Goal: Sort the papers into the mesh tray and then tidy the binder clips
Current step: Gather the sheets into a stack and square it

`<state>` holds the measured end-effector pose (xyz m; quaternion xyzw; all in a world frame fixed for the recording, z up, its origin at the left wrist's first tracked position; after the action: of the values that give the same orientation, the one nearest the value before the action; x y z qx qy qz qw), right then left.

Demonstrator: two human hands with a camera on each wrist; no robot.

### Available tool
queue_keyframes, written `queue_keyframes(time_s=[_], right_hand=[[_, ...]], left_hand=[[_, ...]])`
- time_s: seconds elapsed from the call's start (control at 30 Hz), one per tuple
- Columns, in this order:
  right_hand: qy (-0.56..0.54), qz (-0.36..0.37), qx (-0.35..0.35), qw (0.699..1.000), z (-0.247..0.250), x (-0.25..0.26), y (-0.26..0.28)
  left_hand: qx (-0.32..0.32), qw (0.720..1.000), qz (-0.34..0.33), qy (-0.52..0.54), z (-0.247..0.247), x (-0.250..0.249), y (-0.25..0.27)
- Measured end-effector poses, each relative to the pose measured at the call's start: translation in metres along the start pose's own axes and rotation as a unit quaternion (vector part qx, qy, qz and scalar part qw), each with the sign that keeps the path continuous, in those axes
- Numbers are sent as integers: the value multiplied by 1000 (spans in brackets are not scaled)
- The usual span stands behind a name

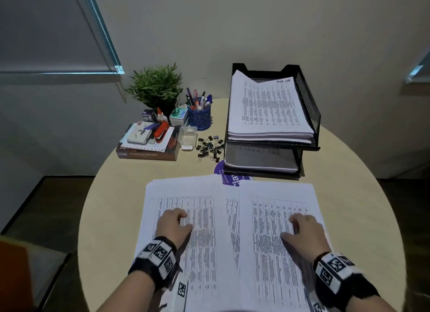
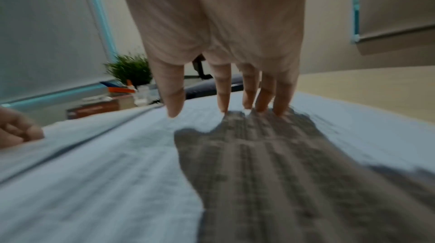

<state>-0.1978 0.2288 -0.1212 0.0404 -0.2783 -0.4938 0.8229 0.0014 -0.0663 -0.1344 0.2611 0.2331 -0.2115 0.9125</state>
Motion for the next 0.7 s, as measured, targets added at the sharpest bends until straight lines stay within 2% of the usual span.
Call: queue_keyframes(time_s=[0.07, 0.13, 0.2, 0.3, 0.57, 0.7], right_hand=[[10, 14, 30, 999, -9, 16, 12], [-33, 35, 44, 998, -21, 36, 23], [-57, 55, 38, 996, -34, 55, 32], [-22, 49, 28, 998, -51, 74, 41], [47, -23, 3, 999, -74, 81, 49], [1, -44, -10, 999, -75, 75, 42]], left_hand=[[-20, 998, -1, -67, 12, 14, 4], [-44, 992, 16, -119, 25, 30, 5], [-58, 989, 58, -125, 36, 49, 5], [-56, 990, 96, -90, 43, 72, 4], [-50, 994, 55, -82, 49, 84, 7], [-54, 996, 43, -62, 49, 85, 9]])
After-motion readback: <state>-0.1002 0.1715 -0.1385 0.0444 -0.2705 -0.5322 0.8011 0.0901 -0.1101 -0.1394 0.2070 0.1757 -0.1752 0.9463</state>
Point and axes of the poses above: each hand's wrist, its own y-axis away from the middle knuckle, its own z-axis out of the back of the hand, x = y × z, the point moved 7 cm from there along -y, towards the middle knuckle, and after that the axes turned 8 degrees about z, right-handed, at the moved point
